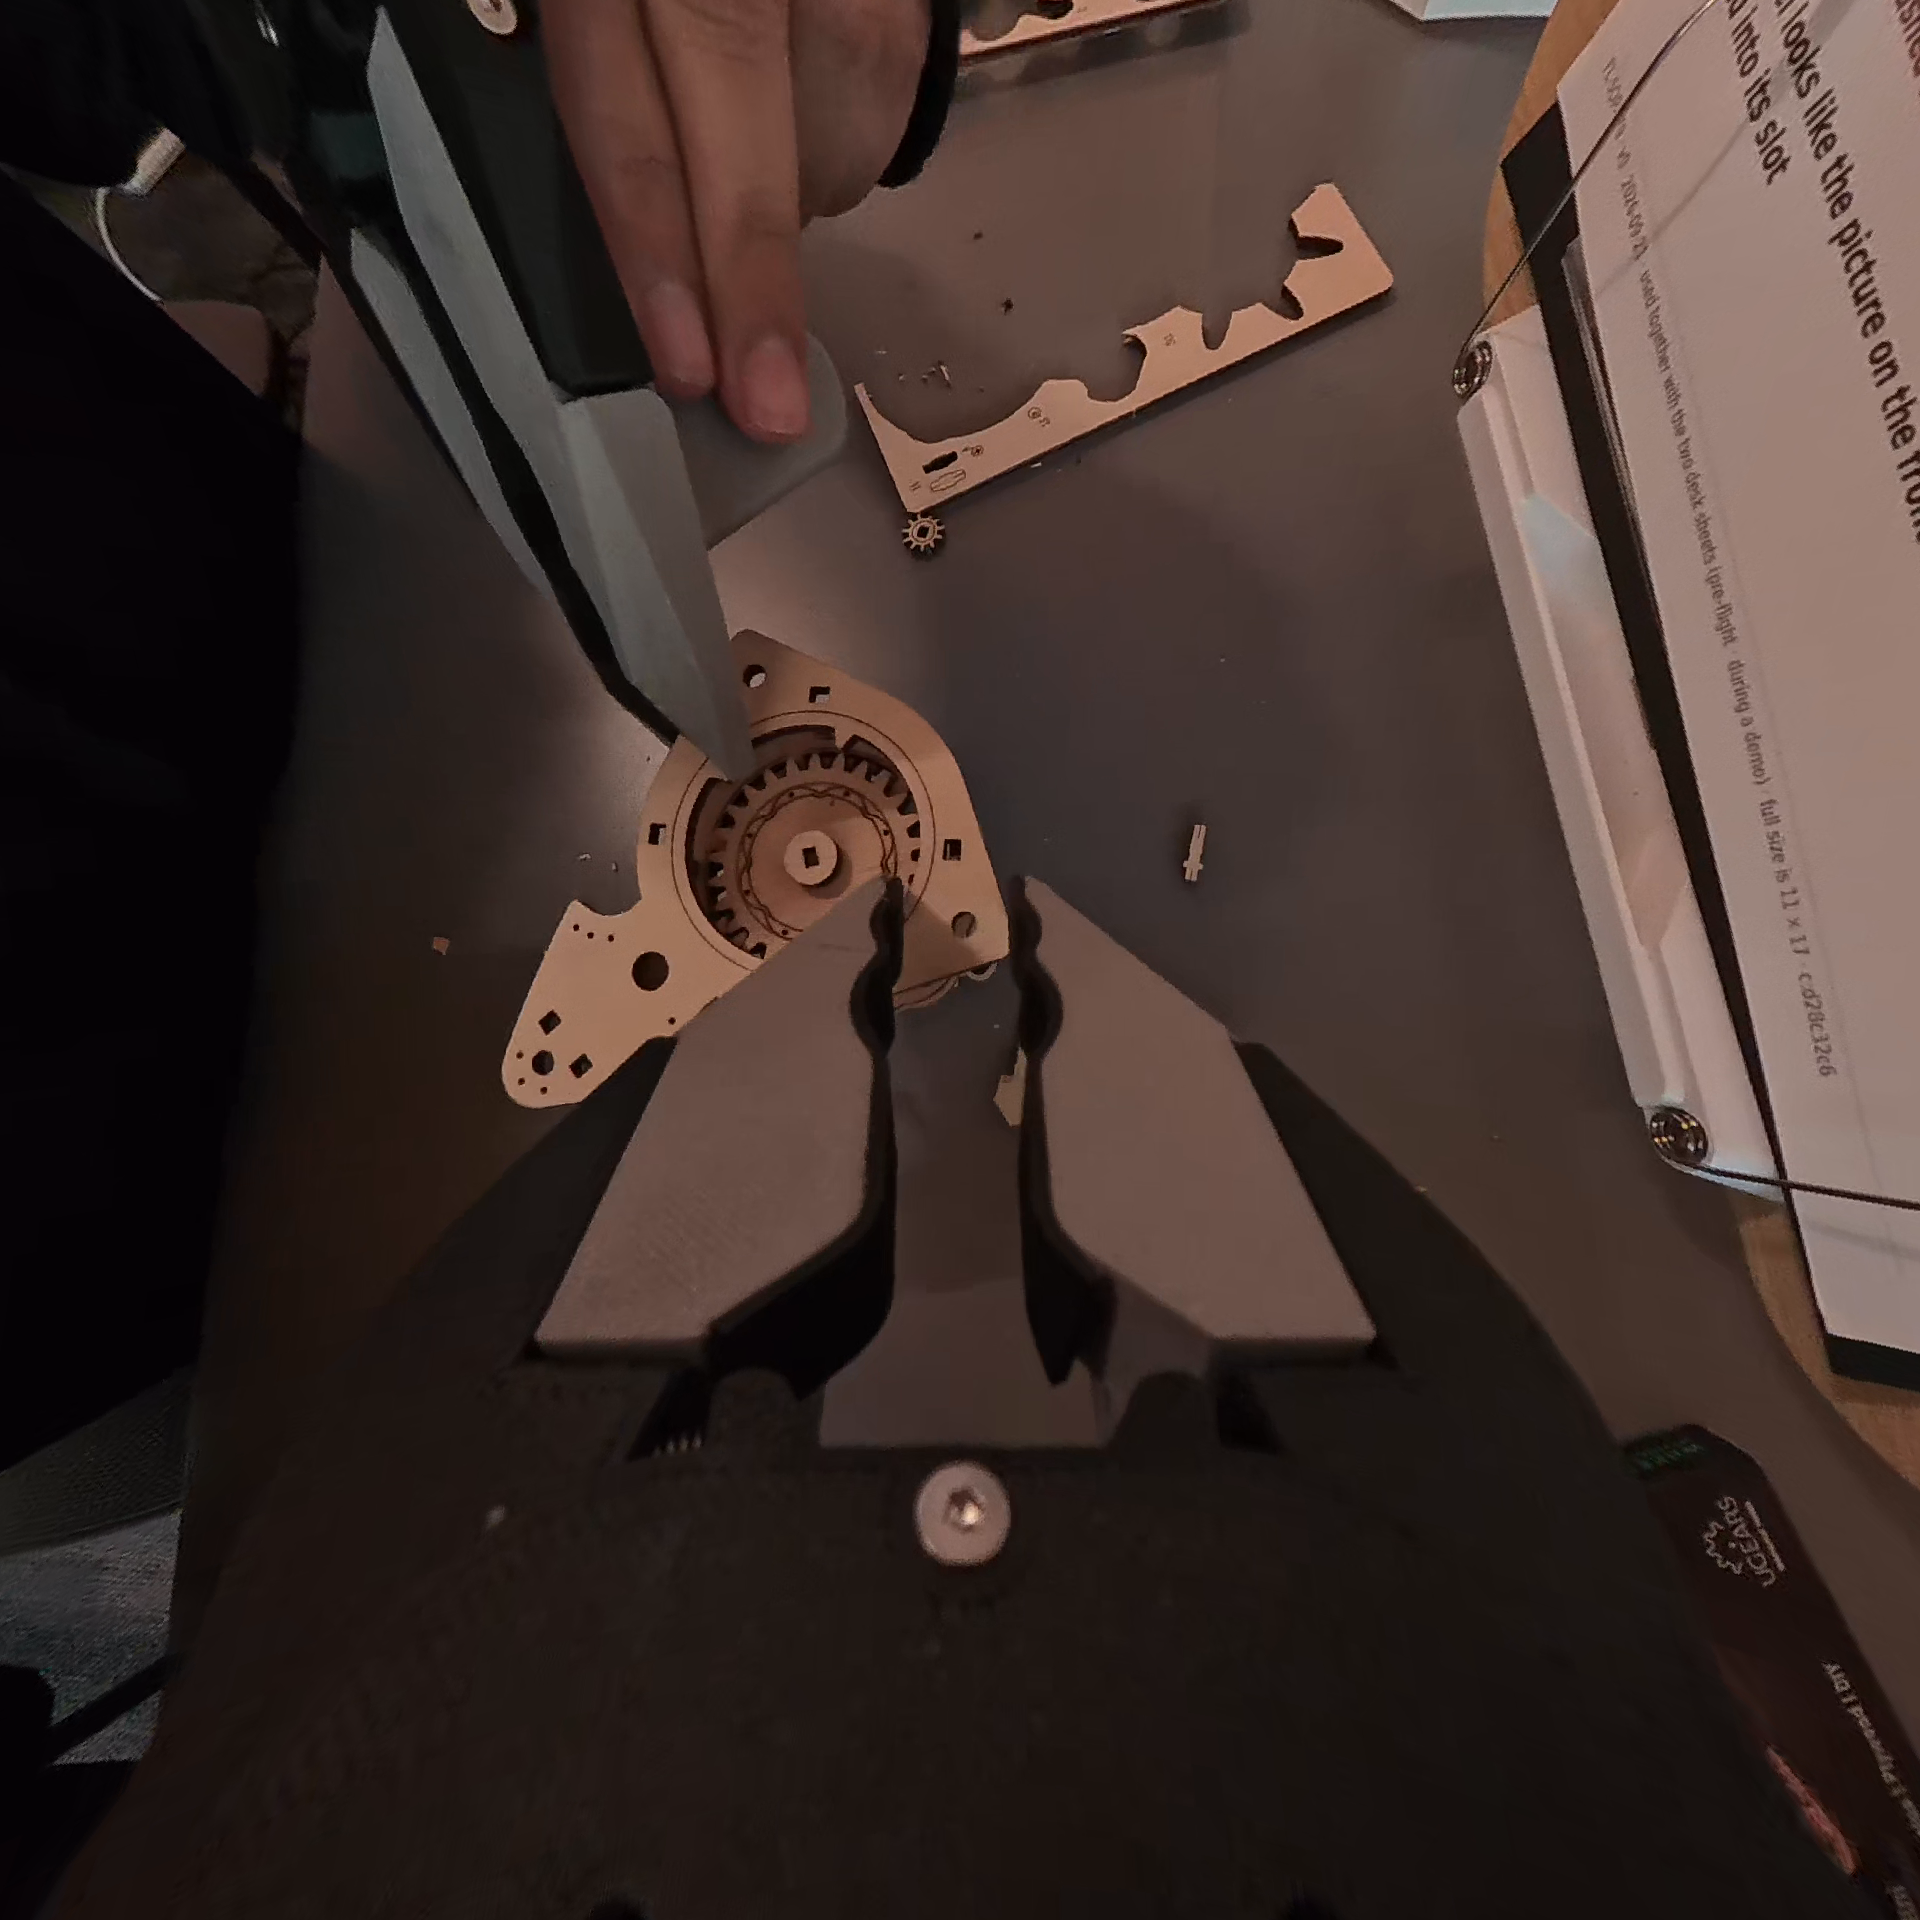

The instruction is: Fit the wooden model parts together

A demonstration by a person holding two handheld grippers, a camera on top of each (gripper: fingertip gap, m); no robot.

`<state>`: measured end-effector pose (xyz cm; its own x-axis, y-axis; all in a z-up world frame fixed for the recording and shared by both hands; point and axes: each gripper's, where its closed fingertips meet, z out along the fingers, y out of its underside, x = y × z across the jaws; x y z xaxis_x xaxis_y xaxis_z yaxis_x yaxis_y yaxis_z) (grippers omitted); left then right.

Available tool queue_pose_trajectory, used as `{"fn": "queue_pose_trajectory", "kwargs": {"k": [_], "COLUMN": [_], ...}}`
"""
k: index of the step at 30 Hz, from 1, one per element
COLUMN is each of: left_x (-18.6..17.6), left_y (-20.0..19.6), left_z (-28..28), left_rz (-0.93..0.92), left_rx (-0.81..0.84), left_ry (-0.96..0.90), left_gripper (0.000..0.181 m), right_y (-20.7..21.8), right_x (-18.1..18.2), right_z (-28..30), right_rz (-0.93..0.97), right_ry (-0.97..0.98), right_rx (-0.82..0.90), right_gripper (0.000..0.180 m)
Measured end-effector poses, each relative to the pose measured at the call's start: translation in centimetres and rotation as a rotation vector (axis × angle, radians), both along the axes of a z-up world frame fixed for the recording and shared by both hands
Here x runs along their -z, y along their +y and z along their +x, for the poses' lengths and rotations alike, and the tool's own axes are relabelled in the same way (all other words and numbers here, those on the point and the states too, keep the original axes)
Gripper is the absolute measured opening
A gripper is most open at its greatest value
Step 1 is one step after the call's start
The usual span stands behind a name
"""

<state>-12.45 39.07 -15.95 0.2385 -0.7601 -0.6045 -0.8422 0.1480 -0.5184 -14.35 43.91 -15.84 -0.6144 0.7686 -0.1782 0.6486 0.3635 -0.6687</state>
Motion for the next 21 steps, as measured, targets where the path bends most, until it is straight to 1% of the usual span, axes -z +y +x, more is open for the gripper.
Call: {"fn": "queue_pose_trajectory", "kwargs": {"k": [2, 5, 9, 14, 16, 18, 20, 21], "left_x": [-0.1, -0.3, -0.2, -0.4, -0.7, -1.1, -1.5, -1.6], "left_y": [0.2, 0.6, 0.4, 0.2, 0.1, 0.2, 0.1, 0.1], "left_z": [0.1, -0.2, 0.2, 0.2, 0.3, 0.4, 0.6, 0.7], "left_rz": [-0.001, 0.052, 0.025, 0.053, 0.065, 0.074, 0.087, 0.089], "left_rx": [-0.039, -0.086, -0.099, -0.107, -0.115, -0.13, -0.133, -0.134], "left_ry": [-0.016, 0.007, -0.024, -0.015, -0.014, -0.025, -0.036, -0.04], "left_gripper": [0.009, 0.009, 0.009, 0.009, 0.009, 0.008, 0.008, 0.008], "right_y": [0.2, 0.3, -0.1, -0.4, -0.5, -0.6, -0.4, -0.3], "right_x": [-0.1, -0.8, -0.9, -0.7, -0.9, -1.2, -1.5, -1.5], "right_z": [-0.1, -0.4, -0.3, 0.0, 0.0, 0.1, -0.1, -0.1], "right_rz": [0.019, 0.042, 0.019, 0.032, 0.03, 0.029, 0.026, 0.02], "right_ry": [0.019, 0.069, 0.057, 0.05, 0.058, 0.071, 0.082, 0.076], "right_rx": [0.001, 0.002, -0.017, -0.031, -0.036, -0.042, -0.031, -0.026], "right_gripper": [0.017, 0.02, 0.019, 0.013, 0.014, 0.016, 0.025, 0.026]}}
